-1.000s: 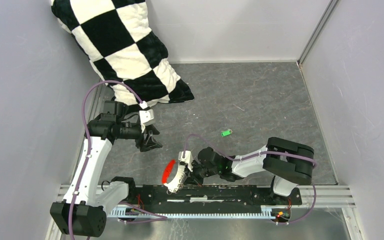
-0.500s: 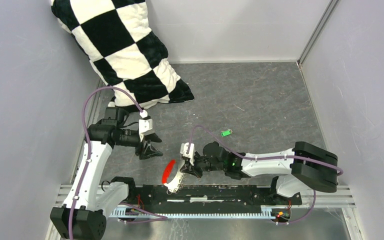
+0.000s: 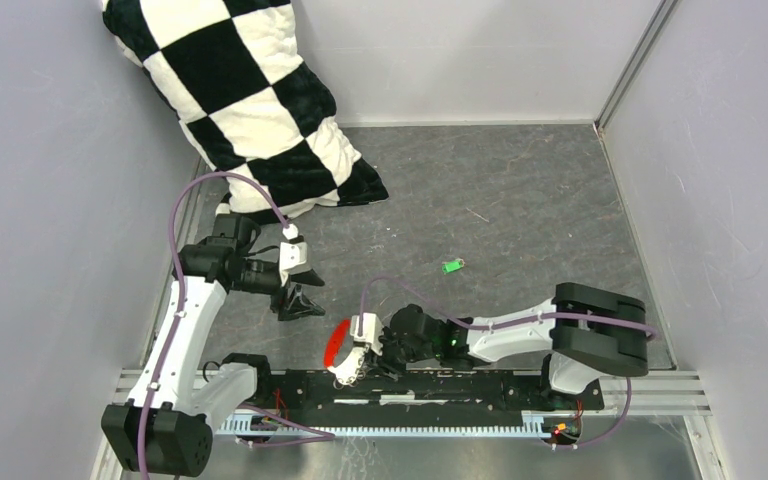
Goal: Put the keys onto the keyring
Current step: Pick up the keyring from the center of the board.
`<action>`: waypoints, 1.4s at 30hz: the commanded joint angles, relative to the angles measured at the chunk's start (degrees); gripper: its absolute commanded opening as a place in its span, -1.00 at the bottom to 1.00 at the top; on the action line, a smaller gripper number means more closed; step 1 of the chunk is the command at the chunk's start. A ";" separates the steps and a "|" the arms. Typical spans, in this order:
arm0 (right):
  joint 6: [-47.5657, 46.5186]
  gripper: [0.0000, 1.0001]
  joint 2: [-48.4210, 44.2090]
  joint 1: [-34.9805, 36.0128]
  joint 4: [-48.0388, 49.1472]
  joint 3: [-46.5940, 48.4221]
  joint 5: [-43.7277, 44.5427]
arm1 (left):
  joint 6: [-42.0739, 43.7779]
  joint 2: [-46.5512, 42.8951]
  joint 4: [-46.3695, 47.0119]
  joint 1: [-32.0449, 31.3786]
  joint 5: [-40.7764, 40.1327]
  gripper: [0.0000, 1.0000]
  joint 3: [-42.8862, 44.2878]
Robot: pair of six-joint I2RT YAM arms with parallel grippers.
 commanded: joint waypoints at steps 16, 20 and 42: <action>2.43 -0.27 5.06 -2.03 6.94 1.95 -2.96 | 5.82 -2.03 -2.84 -0.10 -0.92 0.40 1.92; 3.42 -0.24 4.84 -3.07 7.96 2.06 -4.04 | 6.01 -2.13 -2.85 -0.07 -1.14 0.40 1.75; 3.88 -0.99 7.87 -3.07 9.30 3.54 -8.13 | 6.17 -2.64 -2.94 -0.08 -1.58 0.40 1.47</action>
